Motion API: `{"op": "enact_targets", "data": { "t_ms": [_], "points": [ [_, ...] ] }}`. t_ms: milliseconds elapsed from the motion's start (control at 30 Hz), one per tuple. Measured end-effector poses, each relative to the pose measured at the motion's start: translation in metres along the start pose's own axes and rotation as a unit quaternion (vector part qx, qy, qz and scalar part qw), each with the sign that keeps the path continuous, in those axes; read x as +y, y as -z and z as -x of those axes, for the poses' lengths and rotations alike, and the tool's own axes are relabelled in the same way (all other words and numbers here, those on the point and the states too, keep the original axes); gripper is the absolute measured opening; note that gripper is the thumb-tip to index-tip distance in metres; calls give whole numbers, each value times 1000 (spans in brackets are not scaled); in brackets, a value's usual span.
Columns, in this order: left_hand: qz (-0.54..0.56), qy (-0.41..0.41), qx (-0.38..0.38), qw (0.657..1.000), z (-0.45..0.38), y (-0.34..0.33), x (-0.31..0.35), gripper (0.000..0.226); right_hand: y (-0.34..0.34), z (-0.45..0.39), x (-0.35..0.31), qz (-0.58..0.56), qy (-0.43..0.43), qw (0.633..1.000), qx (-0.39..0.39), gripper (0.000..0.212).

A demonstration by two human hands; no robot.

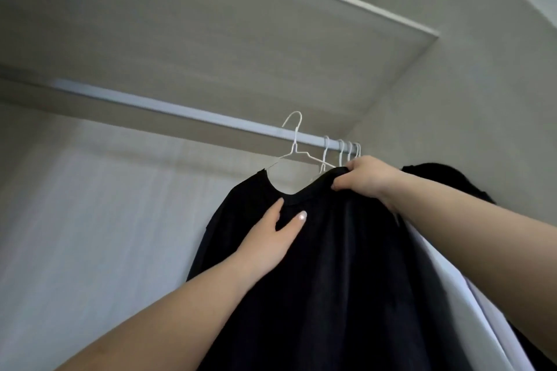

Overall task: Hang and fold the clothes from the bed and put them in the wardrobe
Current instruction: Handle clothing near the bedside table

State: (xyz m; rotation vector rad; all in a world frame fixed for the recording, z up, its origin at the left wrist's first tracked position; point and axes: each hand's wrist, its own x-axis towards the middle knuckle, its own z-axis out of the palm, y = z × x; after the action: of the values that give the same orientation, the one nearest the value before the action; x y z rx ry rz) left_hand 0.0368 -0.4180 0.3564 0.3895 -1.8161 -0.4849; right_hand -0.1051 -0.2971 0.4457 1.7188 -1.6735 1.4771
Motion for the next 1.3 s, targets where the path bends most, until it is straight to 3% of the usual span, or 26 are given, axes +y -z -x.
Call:
{"op": "enact_targets", "data": {
  "t_ms": [200,367,533,600,633,700,767,800,967,1133,1300],
  "points": [
    [-10,-18,-81,997,-4,-29,2,75,3,-45,5,-33,-53,997,44,32],
    [-37,-36,-148,988,4,-43,-10,61,-9,-58,20,47,-52,997,39,33],
    [-55,-37,-178,982,9,-51,-13,49,-6,-57,24,37,-1,999,16,36],
    [-56,-20,-184,981,13,-52,-13,45,-3,-52,23,109,31,993,11,35],
    [-57,-13,-187,981,13,-52,-14,42,-3,-49,22,206,60,976,26,35],
    [-52,5,-180,982,15,-50,-15,27,-8,-44,18,396,150,902,87,37],
    [-32,29,-155,987,18,-45,-16,11,-16,-36,12,455,242,850,112,40],
    [-22,42,-142,989,20,-42,-19,10,-21,-30,9,446,271,846,105,41],
    [15,92,-106,990,37,-22,-37,12,-54,-6,4,295,319,899,51,42],
    [93,165,15,982,77,14,-55,14,-96,32,2,144,314,939,-13,38],
    [121,219,116,961,145,46,-64,16,-136,94,2,-59,294,951,-77,33]
  ]
}}
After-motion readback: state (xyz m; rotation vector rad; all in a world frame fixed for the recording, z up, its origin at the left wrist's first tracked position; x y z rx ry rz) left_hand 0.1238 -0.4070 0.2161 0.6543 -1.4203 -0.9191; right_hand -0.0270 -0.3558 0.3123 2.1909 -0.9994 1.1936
